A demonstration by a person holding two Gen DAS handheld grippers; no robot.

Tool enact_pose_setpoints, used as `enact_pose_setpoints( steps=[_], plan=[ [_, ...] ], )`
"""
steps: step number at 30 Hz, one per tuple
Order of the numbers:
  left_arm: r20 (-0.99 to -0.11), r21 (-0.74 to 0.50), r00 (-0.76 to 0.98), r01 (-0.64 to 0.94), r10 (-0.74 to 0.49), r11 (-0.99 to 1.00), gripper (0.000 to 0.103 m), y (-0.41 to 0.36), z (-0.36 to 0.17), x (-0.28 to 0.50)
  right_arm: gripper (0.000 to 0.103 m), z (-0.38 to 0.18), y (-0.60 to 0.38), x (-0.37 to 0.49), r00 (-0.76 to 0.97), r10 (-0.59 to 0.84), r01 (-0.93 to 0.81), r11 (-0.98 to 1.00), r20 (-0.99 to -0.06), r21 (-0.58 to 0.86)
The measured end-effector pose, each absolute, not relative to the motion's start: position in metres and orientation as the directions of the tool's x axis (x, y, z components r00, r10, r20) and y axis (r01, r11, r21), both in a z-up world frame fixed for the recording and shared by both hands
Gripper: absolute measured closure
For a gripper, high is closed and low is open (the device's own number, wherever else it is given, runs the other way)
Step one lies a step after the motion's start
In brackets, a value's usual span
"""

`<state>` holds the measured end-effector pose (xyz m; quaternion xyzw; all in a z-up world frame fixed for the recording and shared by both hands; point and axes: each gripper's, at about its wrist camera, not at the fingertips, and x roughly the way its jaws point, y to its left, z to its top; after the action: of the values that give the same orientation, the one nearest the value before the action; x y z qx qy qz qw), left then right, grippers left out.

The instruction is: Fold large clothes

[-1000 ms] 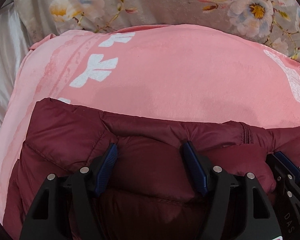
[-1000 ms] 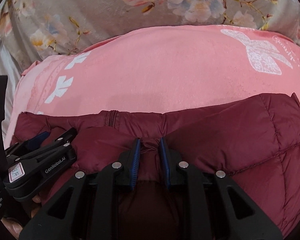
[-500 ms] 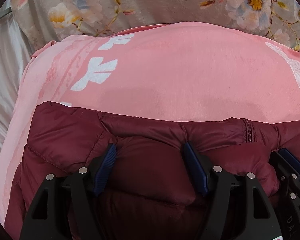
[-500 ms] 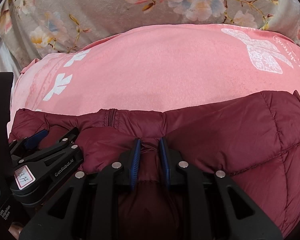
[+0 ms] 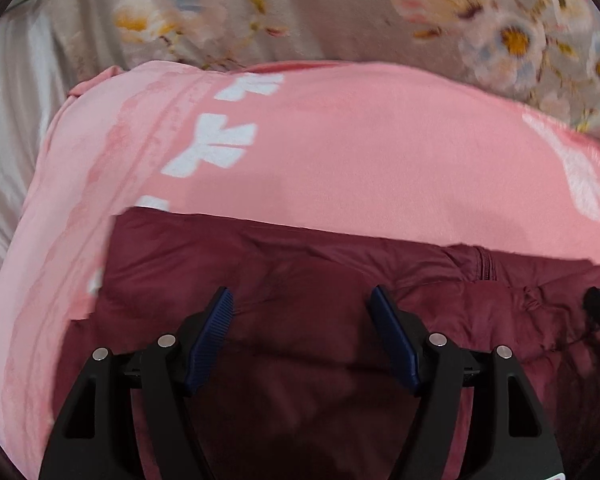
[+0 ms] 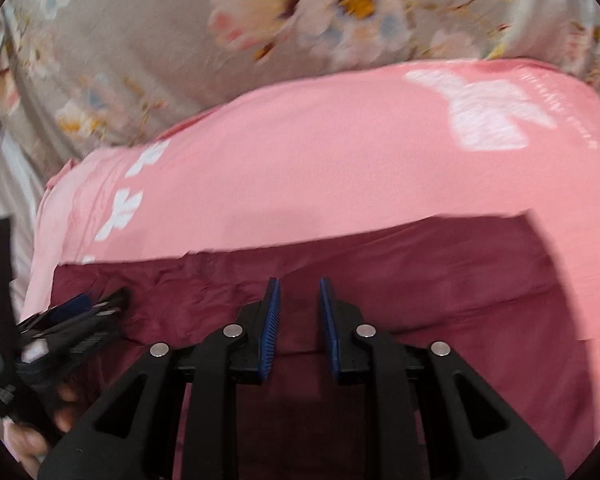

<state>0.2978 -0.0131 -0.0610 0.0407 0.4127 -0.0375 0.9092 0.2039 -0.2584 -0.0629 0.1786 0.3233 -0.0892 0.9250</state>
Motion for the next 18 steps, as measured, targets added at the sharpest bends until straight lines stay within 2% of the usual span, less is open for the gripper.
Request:
enact_pose_setpoints(
  steps=[4, 8, 18],
  plan=[
    [-0.741, 0.057, 0.671, 0.016, 0.032, 0.998, 0.033, 0.03, -0.049, 0.29, 0.081, -0.074, -0.297, 0.184, 0.724, -0.162, 0.399, 0.892, -0.671, 0.215],
    [-0.78, 0.06, 0.622, -0.029, 0.065, 0.998, 0.033, 0.057, -0.075, 0.292, 0.084, -0.096, -0.314, 0.169, 0.723, -0.115, 0.409, 0.866, -0.681, 0.289],
    [-0.752, 0.087, 0.652, -0.048, 0.098, 0.995, 0.025, 0.058, -0.093, 0.282, 0.084, -0.109, -0.313, 0.161, 0.738, -0.121, 0.406, 0.866, -0.664, 0.293]
  ],
)
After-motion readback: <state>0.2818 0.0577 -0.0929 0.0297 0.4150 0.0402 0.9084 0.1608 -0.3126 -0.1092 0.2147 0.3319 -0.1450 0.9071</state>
